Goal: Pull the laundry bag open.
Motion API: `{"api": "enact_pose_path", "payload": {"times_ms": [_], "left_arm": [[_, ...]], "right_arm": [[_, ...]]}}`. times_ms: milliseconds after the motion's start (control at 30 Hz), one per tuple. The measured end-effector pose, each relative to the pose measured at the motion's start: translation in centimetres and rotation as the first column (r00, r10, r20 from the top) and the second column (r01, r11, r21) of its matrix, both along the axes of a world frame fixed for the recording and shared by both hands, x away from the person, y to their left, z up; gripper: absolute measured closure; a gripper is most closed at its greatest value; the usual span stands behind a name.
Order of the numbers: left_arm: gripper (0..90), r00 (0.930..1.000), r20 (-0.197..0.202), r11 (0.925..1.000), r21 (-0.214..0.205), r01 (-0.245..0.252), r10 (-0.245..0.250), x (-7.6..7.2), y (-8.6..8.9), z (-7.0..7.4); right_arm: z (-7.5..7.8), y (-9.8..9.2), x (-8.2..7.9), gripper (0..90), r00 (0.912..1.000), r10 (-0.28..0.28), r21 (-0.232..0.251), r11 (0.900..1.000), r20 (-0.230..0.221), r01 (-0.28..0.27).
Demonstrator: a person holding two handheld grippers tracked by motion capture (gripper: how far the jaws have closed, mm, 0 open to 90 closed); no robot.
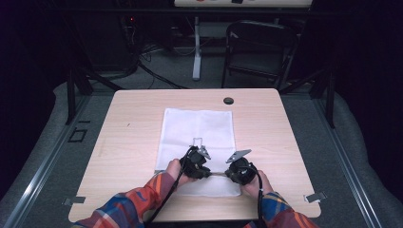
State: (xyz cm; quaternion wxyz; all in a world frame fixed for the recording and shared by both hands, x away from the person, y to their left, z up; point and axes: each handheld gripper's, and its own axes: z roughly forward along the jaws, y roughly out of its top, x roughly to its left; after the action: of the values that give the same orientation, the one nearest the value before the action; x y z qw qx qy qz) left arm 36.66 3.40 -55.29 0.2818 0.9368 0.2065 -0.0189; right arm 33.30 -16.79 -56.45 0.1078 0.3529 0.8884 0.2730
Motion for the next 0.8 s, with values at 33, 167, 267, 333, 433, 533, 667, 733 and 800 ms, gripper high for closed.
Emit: {"api": "enact_pose_path", "payload": {"times_ms": [33, 167, 267, 333, 433, 533, 667, 733, 800], "left_arm": [[81.2, 1.0000, -0.005, 1.0000, -0.006, -0.003, 0.003, 0.04, 0.07, -0.02], [81.2, 1.0000, -0.005, 1.0000, 0.005, 0.000, 0.000, 0.02, 0.04, 0.01], [81.2, 1.0000, -0.007, 0.9999, 0.015, 0.007, -0.007, 0.04, 0.06, 0.03], [81.2, 0.9999, -0.007, 0.9998, 0.019, 0.008, -0.008, 0.03, 0.07, 0.03], [81.3, 0.9999, -0.010, 0.9998, 0.019, 0.003, -0.003, 0.01, 0.06, 0.00], [81.3, 1.0000, -0.004, 0.9997, 0.025, 0.004, -0.004, -0.07, 0.00, 0.01], [81.2, 0.9999, -0.005, 0.9992, 0.038, 0.010, -0.010, 0.00, 0.13, -0.03], [81.3, 1.0000, 0.003, 0.9992, 0.038, 0.007, -0.008, -0.14, 0.05, 0.02], [81.2, 0.9998, 0.011, 0.9982, 0.058, 0.016, -0.017, -0.17, 0.01, 0.04]], "right_arm": [[0.00, -0.01, 0.01, 90.0, 1.0000, 0.000, 0.001, 1.0000, 0.000, 0.000], [0.00, -0.01, 0.00, 90.0, 1.0000, 0.000, 0.000, 1.0000, -0.001, 0.000], [-0.01, -0.02, 0.00, 90.0, 1.0000, -0.003, 0.001, 1.0000, 0.000, 0.003], [0.00, -0.02, 0.00, 90.0, 1.0000, -0.001, 0.000, 1.0000, -0.001, 0.001], [0.01, 0.01, -0.02, 90.0, 1.0000, -0.001, -0.002, 1.0000, -0.001, 0.001], [0.01, 0.00, -0.01, 90.0, 1.0000, -0.003, -0.001, 1.0000, -0.003, 0.003], [0.02, -0.01, 0.00, 90.0, 1.0000, -0.008, -0.001, 1.0000, -0.004, 0.008], [0.02, 0.00, -0.01, 90.0, 1.0000, -0.008, -0.001, 1.0000, -0.004, 0.008], [0.04, -0.03, 0.02, 90.0, 1.0000, -0.008, -0.005, 1.0000, -0.005, 0.008]]}}
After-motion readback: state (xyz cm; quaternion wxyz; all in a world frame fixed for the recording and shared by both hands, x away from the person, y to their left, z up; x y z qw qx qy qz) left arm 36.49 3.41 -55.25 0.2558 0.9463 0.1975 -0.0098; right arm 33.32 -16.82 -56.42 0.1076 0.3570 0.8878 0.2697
